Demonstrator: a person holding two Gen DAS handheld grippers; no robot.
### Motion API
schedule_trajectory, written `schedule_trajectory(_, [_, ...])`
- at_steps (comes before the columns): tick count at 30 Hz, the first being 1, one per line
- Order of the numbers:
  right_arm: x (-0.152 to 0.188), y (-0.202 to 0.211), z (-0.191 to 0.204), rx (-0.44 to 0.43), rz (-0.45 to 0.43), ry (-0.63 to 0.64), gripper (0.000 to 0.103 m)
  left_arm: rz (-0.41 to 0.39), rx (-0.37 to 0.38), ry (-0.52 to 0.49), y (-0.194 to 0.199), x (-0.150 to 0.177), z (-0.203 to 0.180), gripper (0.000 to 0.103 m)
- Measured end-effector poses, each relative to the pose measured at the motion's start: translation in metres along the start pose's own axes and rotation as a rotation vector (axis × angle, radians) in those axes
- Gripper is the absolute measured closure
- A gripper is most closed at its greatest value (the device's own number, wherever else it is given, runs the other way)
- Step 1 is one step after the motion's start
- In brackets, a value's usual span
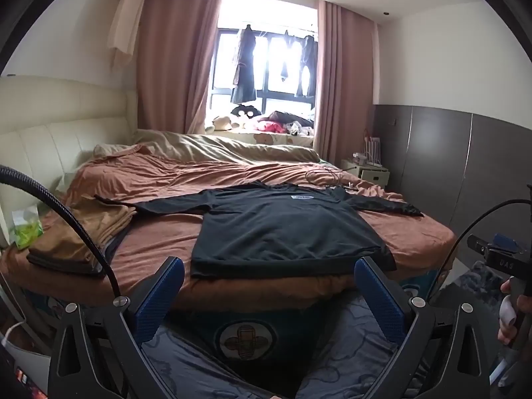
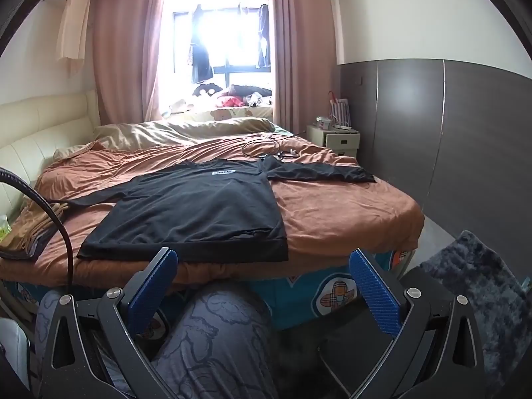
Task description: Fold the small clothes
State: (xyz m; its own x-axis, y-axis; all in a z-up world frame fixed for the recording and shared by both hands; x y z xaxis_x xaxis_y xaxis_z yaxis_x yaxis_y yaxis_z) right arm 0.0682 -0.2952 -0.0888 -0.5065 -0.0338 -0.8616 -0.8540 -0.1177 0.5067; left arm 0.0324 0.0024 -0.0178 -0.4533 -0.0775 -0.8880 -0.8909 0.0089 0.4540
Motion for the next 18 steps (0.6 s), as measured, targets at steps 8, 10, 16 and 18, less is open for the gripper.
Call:
schedule_trajectory(8, [0.0005, -0.0007, -0.0004, -0.001, 0.001, 0.000, 0.000, 0.009, 0.005, 0.009, -0.0014, -0.0074, -0.0048, 0.000])
schedule_trajectory(10, [0.0010, -0.0005, 0.0002, 0.005, 0.000, 0.003, 0.000, 0.010, 0.005, 0.010, -0.0021, -0.0048, -0.0036, 0.000])
schedule_trajectory(16, [0.0017, -0.0017, -0.0009, 0.002, 0.001, -0.001, 0.000, 0.015, 0.002, 0.009, -0.0032, -0.0038, -0.0031, 0.000])
schedule_trajectory(18, [0.0022, -0.0017, -0.0015, 0.004, 0.003, -0.003, 0.000, 0.015, 0.003, 0.009, -0.0035, -0.0038, -0.0036, 0.000])
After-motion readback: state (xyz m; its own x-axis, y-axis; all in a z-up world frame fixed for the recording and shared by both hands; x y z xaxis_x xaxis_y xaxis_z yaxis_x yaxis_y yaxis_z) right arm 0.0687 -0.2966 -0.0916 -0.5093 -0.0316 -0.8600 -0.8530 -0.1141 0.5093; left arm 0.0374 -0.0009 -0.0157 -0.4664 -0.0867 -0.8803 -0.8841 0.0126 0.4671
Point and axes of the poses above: each gripper's, at about its wrist camera, not at the fingertips, and y roughly against the way its jaws point, z to its left, x to its underside, the point moved 4 cm from there along -y, roughly the way its jaws point, and after that the axes turned 7 degrees about z, right-handed, at the moved point
